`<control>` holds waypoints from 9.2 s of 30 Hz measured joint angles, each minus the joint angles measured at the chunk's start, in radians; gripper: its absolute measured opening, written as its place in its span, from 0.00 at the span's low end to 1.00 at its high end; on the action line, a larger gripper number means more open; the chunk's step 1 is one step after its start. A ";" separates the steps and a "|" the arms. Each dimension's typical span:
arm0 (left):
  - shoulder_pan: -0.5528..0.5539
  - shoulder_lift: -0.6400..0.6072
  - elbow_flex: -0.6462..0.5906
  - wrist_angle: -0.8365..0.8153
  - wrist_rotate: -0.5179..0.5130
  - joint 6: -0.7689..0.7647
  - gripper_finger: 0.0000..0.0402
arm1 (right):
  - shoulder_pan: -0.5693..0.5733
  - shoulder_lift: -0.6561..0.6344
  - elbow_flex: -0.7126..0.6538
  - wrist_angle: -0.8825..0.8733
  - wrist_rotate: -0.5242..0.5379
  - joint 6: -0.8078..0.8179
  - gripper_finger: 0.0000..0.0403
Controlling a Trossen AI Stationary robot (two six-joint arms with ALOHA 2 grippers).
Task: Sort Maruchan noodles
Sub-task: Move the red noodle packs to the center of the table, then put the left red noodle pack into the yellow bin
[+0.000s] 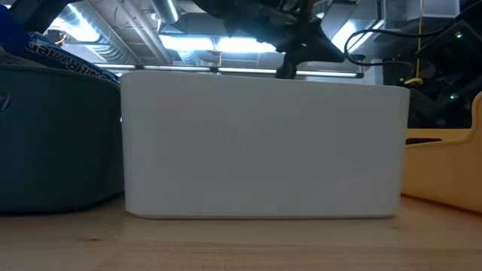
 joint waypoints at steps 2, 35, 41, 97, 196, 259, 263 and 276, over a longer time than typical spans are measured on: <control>0.034 -0.009 0.000 -0.004 0.120 -0.044 0.06 | 0.000 0.001 0.024 -0.011 -0.013 0.017 0.87; -0.042 -0.058 0.000 -0.006 0.432 -0.203 0.12 | 0.001 0.800 0.568 -0.866 -0.195 0.459 0.48; -0.047 -0.081 0.001 -0.013 0.457 -0.201 0.12 | 0.001 0.816 0.599 -0.601 -0.232 0.379 0.48; 0.084 -0.474 -0.036 -1.198 -0.674 0.240 0.42 | 0.000 0.724 0.702 -0.310 -0.034 0.088 0.86; -0.182 -0.612 -0.656 0.084 -0.589 -0.265 0.00 | -0.490 0.723 0.701 -0.285 -0.093 -0.214 0.86; -0.375 0.154 0.142 0.127 -0.228 -0.446 0.00 | -0.524 0.723 0.476 -0.356 -0.128 -0.303 0.86; -0.360 0.155 0.141 0.105 -0.215 -0.471 0.00 | -0.524 0.723 0.476 -0.348 -0.128 -0.304 0.86; -0.333 0.154 0.141 0.102 -0.126 -0.518 0.00 | -0.524 0.723 0.476 -0.303 -0.128 -0.310 0.86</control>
